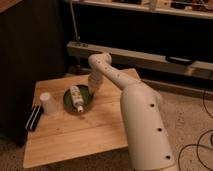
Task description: Drag the ceramic bowl in a circle
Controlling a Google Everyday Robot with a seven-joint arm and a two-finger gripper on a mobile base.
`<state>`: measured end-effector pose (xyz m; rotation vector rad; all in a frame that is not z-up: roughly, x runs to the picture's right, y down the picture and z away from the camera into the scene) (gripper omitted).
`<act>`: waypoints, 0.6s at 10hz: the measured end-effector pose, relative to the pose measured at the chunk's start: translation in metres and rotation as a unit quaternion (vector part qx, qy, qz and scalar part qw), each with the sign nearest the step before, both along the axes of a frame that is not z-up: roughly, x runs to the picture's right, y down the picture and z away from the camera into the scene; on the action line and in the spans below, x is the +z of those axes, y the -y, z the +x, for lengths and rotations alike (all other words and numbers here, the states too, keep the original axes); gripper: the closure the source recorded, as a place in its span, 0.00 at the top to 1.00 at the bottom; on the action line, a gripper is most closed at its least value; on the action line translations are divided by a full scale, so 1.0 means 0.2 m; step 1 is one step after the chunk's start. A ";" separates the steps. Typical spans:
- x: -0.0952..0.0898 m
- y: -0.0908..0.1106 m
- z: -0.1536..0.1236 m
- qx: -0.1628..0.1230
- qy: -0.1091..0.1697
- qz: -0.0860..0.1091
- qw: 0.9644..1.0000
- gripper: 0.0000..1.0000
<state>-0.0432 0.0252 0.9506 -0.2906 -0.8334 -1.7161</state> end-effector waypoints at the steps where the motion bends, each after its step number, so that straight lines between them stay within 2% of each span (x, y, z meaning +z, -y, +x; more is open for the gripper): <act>1: -0.02 -0.03 0.10 0.004 -0.009 -0.004 1.000 0.08; 4: -0.18 -0.19 0.47 0.014 -0.033 -0.020 0.999 0.08; 6: -0.32 -0.36 0.62 -0.003 -0.028 -0.033 0.999 0.08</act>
